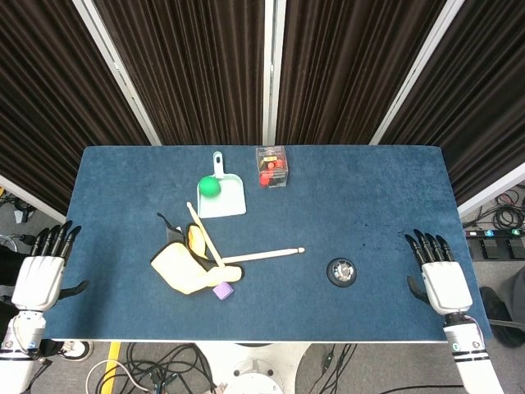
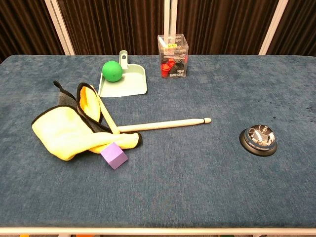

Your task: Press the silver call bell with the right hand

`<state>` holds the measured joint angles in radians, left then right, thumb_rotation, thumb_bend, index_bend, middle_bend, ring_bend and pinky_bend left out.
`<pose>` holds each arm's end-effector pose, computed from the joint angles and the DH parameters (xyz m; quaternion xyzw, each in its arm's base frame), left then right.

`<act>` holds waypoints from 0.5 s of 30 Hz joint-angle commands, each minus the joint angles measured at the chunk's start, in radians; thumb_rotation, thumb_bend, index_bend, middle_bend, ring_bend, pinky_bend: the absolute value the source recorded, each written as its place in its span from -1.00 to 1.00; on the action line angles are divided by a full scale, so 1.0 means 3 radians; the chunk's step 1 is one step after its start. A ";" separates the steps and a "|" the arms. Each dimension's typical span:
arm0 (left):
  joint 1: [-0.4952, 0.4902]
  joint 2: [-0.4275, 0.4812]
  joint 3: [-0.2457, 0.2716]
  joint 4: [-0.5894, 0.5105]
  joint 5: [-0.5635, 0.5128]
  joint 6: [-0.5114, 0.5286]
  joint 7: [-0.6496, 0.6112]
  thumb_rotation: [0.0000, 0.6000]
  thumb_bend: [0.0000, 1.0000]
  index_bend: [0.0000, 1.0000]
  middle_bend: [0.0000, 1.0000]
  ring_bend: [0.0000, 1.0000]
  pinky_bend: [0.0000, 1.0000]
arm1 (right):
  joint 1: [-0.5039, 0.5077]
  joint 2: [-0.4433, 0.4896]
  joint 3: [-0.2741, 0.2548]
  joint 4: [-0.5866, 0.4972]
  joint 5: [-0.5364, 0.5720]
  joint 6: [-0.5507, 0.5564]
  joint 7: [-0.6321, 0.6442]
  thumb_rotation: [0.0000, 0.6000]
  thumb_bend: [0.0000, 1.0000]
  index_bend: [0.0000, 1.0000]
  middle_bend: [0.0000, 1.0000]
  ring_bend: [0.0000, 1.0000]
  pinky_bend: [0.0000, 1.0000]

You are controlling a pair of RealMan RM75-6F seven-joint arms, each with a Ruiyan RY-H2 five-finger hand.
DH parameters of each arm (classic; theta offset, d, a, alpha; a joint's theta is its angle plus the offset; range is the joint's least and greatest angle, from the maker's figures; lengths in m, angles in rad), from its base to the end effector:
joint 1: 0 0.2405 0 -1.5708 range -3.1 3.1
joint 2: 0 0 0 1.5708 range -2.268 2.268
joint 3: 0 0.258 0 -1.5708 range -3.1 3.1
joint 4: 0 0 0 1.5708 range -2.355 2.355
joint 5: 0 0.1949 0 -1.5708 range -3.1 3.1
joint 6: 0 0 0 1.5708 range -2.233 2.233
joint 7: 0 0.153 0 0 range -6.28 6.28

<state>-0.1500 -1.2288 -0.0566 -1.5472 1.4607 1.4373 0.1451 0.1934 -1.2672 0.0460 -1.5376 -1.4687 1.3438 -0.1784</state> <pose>-0.3046 0.2105 0.1403 -0.6219 -0.3600 -0.3598 0.5951 -0.2975 -0.2199 0.1129 0.6576 -0.3688 0.3421 0.5608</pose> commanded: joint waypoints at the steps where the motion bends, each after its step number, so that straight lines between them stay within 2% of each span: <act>1: 0.0011 0.0023 0.0007 -0.0040 -0.0014 -0.0001 0.0003 1.00 -1.00 -1.00 -1.00 -1.00 -0.88 | -0.0003 0.0005 -0.0016 -0.0008 -0.0013 -0.0003 -0.0012 1.00 -0.38 -1.00 -1.00 -1.00 -1.00; 4: 0.0027 0.0013 0.0022 -0.0015 -0.0002 0.0016 -0.0023 1.00 -1.00 -1.00 -1.00 -1.00 -0.88 | 0.0001 0.0025 -0.0030 -0.0002 -0.0038 -0.0008 -0.0053 1.00 -0.33 -1.00 -1.00 -1.00 -1.00; 7: 0.0032 -0.0002 0.0031 0.0028 -0.0013 -0.0003 -0.0073 1.00 -1.00 -1.00 -1.00 -1.00 -0.88 | 0.0007 0.0024 -0.0015 -0.0015 -0.0010 -0.0020 -0.0060 1.00 -0.16 -1.00 -1.00 -1.00 -1.00; 11: 0.0022 0.0001 0.0020 0.0050 0.0000 0.0000 -0.0105 1.00 -1.00 -1.00 -1.00 -1.00 -0.88 | 0.0026 0.0003 -0.0019 -0.0022 -0.0023 -0.0041 -0.0098 1.00 -0.05 -1.00 -1.00 -1.00 -1.00; 12: 0.0021 0.0001 0.0021 0.0050 0.0004 0.0000 -0.0107 1.00 -1.00 -1.00 -1.00 -1.00 -0.88 | 0.0030 -0.0001 -0.0021 -0.0020 -0.0023 -0.0048 -0.0104 1.00 0.04 -1.00 -1.00 -1.00 -1.00; 13: 0.0020 0.0001 0.0024 0.0050 0.0008 -0.0002 -0.0105 1.00 -1.00 -1.00 -1.00 -1.00 -0.88 | 0.0035 -0.0005 -0.0024 -0.0018 -0.0023 -0.0061 -0.0112 1.00 0.21 -1.00 -1.00 -1.00 -1.00; 15: 0.0022 0.0005 0.0029 0.0043 0.0011 -0.0004 -0.0096 1.00 -1.00 -1.00 -1.00 -1.00 -0.88 | 0.0051 -0.0015 -0.0030 -0.0015 -0.0017 -0.0096 -0.0146 1.00 0.68 -1.00 -1.00 -1.00 -1.00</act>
<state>-0.1435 -1.2275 -0.0478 -1.5343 1.4638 1.4362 0.1163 0.2067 -1.2702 0.0380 -1.5428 -1.4745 1.3183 -0.2192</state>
